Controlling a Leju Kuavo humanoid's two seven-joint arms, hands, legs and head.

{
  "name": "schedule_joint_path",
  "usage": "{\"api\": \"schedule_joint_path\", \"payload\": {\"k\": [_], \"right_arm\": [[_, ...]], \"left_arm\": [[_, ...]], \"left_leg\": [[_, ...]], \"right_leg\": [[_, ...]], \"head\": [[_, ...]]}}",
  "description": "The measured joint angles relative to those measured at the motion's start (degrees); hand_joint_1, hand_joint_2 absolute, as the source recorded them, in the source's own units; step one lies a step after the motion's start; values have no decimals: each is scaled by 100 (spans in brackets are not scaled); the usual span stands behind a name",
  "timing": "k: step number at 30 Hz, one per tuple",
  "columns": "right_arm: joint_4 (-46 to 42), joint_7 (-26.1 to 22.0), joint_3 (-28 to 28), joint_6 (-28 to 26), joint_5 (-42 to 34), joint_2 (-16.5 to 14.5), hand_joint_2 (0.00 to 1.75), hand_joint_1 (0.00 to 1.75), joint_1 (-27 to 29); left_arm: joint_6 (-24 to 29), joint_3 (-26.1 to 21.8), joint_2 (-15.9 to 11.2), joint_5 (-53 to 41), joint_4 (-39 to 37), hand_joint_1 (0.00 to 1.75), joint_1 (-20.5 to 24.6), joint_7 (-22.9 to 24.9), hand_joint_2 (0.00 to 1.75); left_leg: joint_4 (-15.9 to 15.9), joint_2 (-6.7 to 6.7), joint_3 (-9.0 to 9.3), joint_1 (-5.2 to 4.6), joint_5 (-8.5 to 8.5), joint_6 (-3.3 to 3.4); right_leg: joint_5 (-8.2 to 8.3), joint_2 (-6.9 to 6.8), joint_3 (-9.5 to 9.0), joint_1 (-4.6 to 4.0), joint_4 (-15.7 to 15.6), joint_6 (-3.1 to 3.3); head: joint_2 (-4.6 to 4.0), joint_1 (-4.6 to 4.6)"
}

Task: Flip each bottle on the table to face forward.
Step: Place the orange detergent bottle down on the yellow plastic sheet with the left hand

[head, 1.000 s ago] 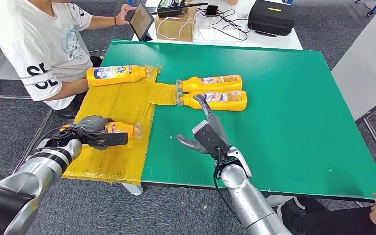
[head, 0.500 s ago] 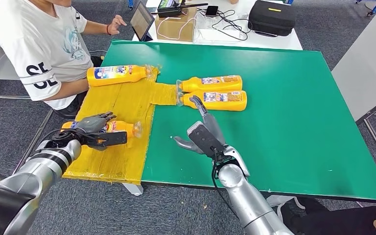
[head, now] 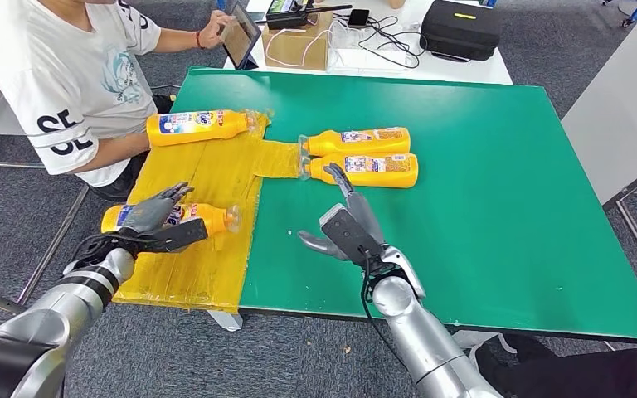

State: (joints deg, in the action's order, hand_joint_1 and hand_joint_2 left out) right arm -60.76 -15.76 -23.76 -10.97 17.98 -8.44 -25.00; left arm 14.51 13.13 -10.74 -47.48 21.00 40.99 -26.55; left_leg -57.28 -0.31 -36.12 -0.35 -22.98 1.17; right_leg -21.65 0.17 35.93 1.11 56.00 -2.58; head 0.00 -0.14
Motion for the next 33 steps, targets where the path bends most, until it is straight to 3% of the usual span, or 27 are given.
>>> {"api": "schedule_joint_path", "payload": {"k": [3, 9, 13, 17, 21, 27, 33], "right_arm": [[0, -10, 3, -32, 36, 30, 175, 0, 45], [-1, -46, 30, -39, 99, 87, 175, 0, 129], [-2, -51, 58, -40, 130, 113, 175, 0, 164], [-26, -19, 109, -69, 260, 124, 175, 0, 220], [-92, 76, 175, -127, 466, 129, 175, 0, 336], [-175, 232, 269, -222, 712, 131, 175, 0, 481], [-333, 465, 308, -292, 998, 186, 175, 0, 680]], "left_arm": [[-6, -371, 55, 559, 188, 0, -204, -473, 175], [-577, -1148, 266, 1568, 790, 0, -662, -1117, 175], [-735, -1455, 357, 1727, 1081, 0, -854, -1182, 0], [-1203, -1754, 520, 2392, 1417, 0, -1036, -1122, 0], [-1808, -2056, 847, 3398, 1934, 0, -1279, -749, 175], [-2085, -2084, 1347, 4283, 2607, 0, -1576, -216, 175], [-1962, -1672, 1720, 4704, 3119, 0, -1876, 154, 175]], "left_leg": [[0, 0, 0, 0, 0, 0], [0, 2, -1, -1, -1, 0], [0, 2, -1, 0, -1, 0], [0, 1, 0, 0, -1, 0], [-1, -1, -3, -1, -1, 1], [-1, -1, -5, -4, -3, 2], [-1, -2, -5, -4, -4, 2]], "right_leg": [[0, 0, 1, 0, -1, 0], [0, 1, 2, 1, -2, 0], [0, 1, 3, 0, -2, 0], [0, 1, 3, 0, -2, 0], [0, 0, 3, 1, -2, 0], [0, -1, 3, 3, -5, 0], [-1, -1, 4, 2, -5, 0]], "head": [[1, 1], [1, 1], [1, 0], [1, 0], [1, 1], [0, 0], [0, -1]]}}
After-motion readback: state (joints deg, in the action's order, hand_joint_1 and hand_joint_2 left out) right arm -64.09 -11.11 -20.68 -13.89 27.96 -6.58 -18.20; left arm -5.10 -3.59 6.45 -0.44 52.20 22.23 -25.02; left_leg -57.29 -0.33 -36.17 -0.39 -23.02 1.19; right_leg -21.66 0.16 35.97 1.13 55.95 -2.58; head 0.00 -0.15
